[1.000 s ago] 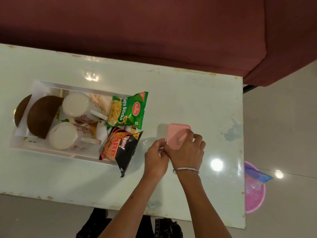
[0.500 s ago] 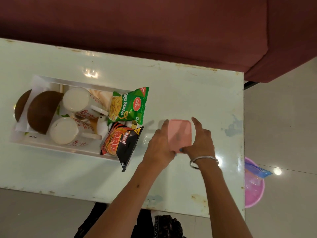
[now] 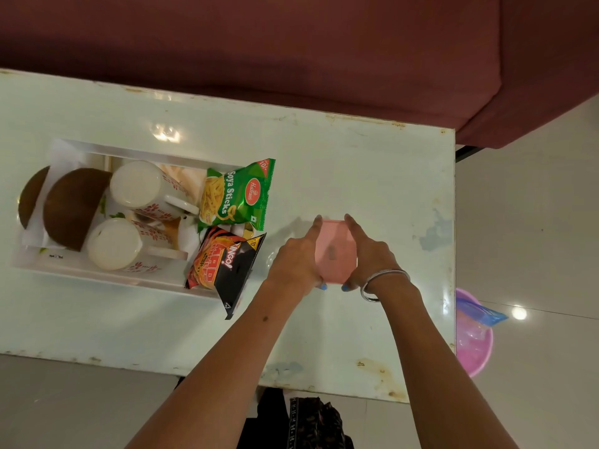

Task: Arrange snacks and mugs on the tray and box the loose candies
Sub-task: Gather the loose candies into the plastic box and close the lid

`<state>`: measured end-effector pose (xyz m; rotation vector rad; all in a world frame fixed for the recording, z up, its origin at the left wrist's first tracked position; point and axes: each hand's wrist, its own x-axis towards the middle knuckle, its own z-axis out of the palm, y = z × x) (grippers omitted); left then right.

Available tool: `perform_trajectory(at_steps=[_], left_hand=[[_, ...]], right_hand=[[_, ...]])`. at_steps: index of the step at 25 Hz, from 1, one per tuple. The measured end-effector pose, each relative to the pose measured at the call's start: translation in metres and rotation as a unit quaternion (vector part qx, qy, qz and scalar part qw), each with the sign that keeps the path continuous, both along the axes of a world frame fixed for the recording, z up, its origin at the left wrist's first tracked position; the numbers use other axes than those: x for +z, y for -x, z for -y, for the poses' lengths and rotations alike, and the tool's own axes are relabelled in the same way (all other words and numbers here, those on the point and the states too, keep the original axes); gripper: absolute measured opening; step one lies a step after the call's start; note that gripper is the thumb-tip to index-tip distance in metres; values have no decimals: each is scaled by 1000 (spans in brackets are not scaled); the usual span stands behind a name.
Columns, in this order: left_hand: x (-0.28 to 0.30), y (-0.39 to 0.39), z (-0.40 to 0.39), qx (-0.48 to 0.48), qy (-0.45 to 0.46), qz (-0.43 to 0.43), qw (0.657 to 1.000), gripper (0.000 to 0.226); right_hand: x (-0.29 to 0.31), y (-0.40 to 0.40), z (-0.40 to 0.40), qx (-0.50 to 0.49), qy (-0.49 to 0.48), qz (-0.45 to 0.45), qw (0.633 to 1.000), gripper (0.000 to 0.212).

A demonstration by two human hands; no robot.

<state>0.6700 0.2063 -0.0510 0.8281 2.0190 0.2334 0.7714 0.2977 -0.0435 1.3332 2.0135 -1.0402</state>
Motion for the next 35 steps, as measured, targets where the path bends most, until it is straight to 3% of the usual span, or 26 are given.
perform_trajectory(at_steps=[12,19,23,25,27,29,31,35], left_hand=[[-7,0,0,62,-17,24,998,119],[-5,-1,2,74,-32,34,996,120],[-10,-8,8,136,-46,64,988,125],[-13,-14,16,176,-70,87,978,115],[-14,-22,25,197,-128,82,969,86],[-12,-32,35,209,-179,53,960,67],[-9,-41,44,230,-210,52,949,65],[-3,-50,67,310,-194,71,928,70]], right_hand=[[3,-3,1,-43,-18,-49,998,105],[6,0,-4,-27,-9,-41,999,116],[1,-2,-1,-41,18,-27,999,121],[-6,-6,4,-75,53,-19,996,107],[-12,-11,10,-160,91,-51,982,68],[-18,-16,22,-226,60,-74,969,32],[-23,-19,37,-283,-7,-88,955,24],[-22,-8,54,-331,-37,-135,933,22]])
